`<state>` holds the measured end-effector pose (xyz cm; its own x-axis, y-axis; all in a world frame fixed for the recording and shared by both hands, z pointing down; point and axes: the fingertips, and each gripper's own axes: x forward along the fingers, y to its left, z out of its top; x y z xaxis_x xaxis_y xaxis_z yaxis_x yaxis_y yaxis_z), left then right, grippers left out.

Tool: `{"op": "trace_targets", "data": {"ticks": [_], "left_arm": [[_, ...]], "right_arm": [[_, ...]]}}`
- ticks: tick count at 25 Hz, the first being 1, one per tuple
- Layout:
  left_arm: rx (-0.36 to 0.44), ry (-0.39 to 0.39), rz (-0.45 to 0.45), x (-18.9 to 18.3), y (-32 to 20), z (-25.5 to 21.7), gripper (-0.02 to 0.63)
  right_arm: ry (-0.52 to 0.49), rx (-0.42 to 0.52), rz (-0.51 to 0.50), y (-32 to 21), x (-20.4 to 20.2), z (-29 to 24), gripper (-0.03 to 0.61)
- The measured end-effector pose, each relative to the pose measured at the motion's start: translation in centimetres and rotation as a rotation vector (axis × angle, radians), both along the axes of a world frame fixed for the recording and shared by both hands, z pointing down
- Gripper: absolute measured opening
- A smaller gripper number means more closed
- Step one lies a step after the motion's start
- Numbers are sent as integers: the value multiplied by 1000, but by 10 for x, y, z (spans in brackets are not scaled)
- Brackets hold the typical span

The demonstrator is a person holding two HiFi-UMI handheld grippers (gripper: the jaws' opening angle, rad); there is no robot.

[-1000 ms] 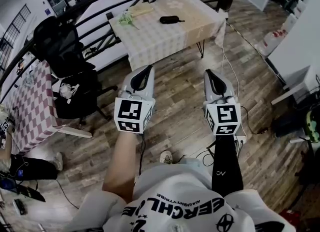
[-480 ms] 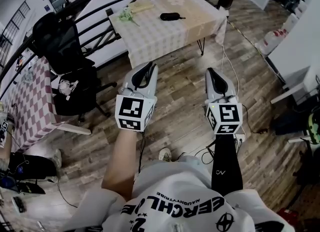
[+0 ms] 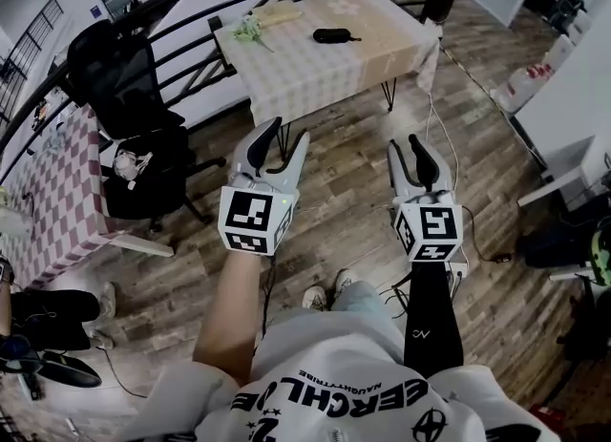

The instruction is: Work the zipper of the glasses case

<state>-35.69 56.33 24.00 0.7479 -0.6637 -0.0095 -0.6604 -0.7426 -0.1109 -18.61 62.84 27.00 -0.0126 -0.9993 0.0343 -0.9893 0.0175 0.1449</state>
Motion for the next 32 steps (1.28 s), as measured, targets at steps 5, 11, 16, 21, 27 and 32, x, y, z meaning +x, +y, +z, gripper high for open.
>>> {"op": "trace_targets", "data": {"ticks": [5,11,16,21,27,32], "left_arm": [[-10,9,4,9,-11,3,274],[-20,-14,-2,32,-39,11,273],[-24,-27,-15,55,-75,14,273],[-27,-30,-28,85,-119,12,273],[-10,-32,-46,122,-170,5,273],[-24,-37,-45,150,-203,9,273]], "right_arm": [[-6,-8,-14,-10,7,7,169],[-20,-18,-34,-41,27,18,169],[-33,-22,-63,-84,49,20,169],[-26,-17,-105,-135,75,15,169],[-39,-6,-118,-194,116,7,166],[-54,-7,-142,-230,140,12,163]]}}
